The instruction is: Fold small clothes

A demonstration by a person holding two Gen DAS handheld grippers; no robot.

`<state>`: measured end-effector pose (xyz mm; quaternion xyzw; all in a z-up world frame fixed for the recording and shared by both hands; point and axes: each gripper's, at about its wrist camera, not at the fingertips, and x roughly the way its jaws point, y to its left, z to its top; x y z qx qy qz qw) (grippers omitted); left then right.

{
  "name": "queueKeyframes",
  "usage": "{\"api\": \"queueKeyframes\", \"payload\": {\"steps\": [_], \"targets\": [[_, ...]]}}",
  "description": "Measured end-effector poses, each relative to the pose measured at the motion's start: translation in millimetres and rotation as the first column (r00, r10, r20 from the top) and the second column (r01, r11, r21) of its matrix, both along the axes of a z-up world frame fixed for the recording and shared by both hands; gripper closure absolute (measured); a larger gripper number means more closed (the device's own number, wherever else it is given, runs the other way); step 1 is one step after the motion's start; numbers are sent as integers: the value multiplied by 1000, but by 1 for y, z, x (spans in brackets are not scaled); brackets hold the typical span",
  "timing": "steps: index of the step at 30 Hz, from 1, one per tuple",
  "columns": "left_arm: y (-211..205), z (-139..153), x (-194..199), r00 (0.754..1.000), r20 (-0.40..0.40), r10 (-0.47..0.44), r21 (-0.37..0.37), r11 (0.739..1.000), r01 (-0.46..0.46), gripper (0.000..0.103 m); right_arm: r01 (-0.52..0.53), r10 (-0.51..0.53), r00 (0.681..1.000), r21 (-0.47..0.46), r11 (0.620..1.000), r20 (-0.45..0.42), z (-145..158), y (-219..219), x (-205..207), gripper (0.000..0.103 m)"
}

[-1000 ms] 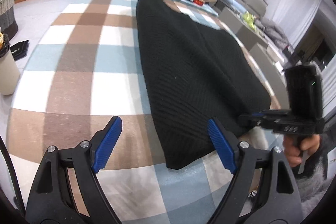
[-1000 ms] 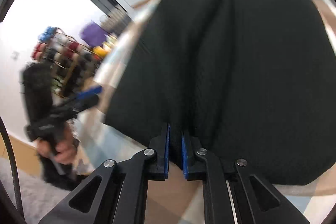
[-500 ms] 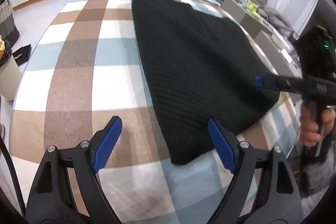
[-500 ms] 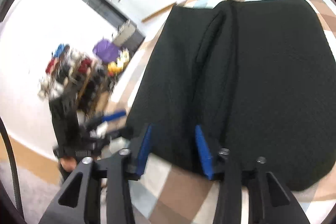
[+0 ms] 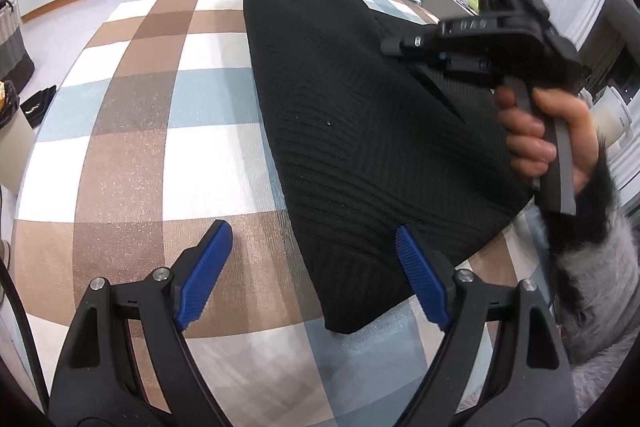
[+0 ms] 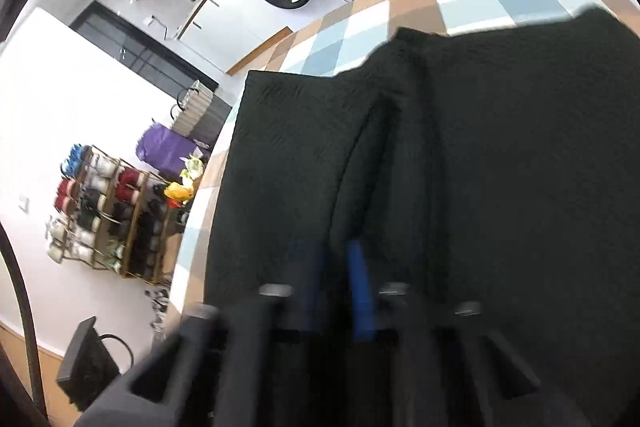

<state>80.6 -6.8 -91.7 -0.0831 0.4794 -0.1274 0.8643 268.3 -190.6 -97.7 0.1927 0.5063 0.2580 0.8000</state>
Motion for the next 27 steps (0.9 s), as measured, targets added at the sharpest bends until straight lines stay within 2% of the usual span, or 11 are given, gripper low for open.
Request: {"api": "queueKeyframes", "payload": {"steps": [3, 5, 7, 8, 9, 11, 16, 20, 23, 26, 27], "targets": [[-3, 0, -1, 1000, 3, -6, 16, 1000, 6, 21, -8, 10, 990, -11, 1000, 137, 30, 3, -3, 96], [-3, 0, 0, 1000, 6, -10, 17, 1000, 10, 20, 16, -4, 988, -78, 997, 154, 33, 4, 3, 97], [-3, 0, 1, 1000, 7, -12, 15, 1000, 12, 20, 11, 3, 994, -130, 991, 105, 19, 6, 12, 96], [-3, 0, 1, 1000, 5, -13, 13, 1000, 13, 20, -13, 17, 999, -118, 993, 33, 8, 5, 16, 96], [-2, 0, 2, 1000, 4, -13, 11, 1000, 13, 20, -22, 20, 999, -94, 995, -25, 0, 2, 20, 95], [1, 0, 2, 1000, -3, -2, 4, 1000, 2, 20, -15, 15, 997, 7, 1000, -74, -3, -9, 15, 88], [11, 2, 3, 1000, -2, 28, -35, 999, -28, 20, -87, 94, 992, 88, 992, -83, 9, -28, -41, 74], [12, 4, 7, 999, -2, 42, -48, 998, -42, 20, -123, 127, 989, 51, 991, -80, 7, -29, -86, 69], [10, 8, 9, 999, 7, 42, -40, 998, -42, 20, -113, 118, 988, 57, 992, -97, -2, -29, -98, 71], [9, 14, 7, 999, 23, 39, -40, 998, -38, 20, -114, 113, 992, -16, 993, -52, 0, -23, -109, 91], [9, 16, 7, 999, 24, 41, -37, 998, -40, 20, -108, 108, 993, -11, 994, -40, 4, -24, -109, 92]]}}
